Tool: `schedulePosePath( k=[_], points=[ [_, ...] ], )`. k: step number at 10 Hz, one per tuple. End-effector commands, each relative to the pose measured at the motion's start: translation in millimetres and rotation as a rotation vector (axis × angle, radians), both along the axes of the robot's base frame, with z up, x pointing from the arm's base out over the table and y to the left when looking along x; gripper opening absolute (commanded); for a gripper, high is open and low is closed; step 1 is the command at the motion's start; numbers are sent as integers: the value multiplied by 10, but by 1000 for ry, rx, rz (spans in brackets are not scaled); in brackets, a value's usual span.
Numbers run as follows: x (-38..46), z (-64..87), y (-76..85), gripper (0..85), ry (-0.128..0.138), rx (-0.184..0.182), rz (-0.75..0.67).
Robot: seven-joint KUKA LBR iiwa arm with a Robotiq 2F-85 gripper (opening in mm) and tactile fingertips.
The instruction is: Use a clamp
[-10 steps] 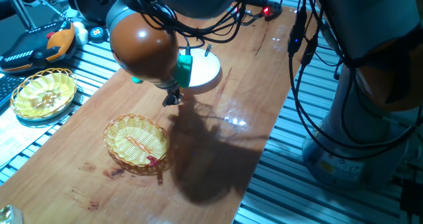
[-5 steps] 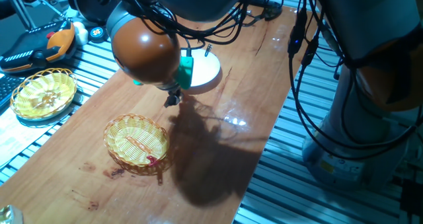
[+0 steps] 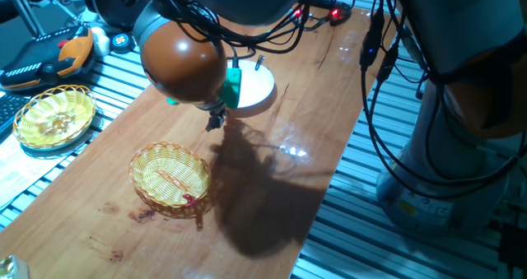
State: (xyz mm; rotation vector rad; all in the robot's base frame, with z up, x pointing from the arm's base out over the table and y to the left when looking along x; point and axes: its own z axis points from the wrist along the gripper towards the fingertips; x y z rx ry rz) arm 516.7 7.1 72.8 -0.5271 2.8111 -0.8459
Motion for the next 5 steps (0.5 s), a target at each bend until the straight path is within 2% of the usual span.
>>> schedulePosePath(
  k=[1, 2, 5],
  points=[
    [8, 5, -7, 150, 2, -2, 4],
    [17, 12, -13, 127, 3, -5, 8],
    [23, 57, -8, 147, 7, -5, 8]
  ],
)
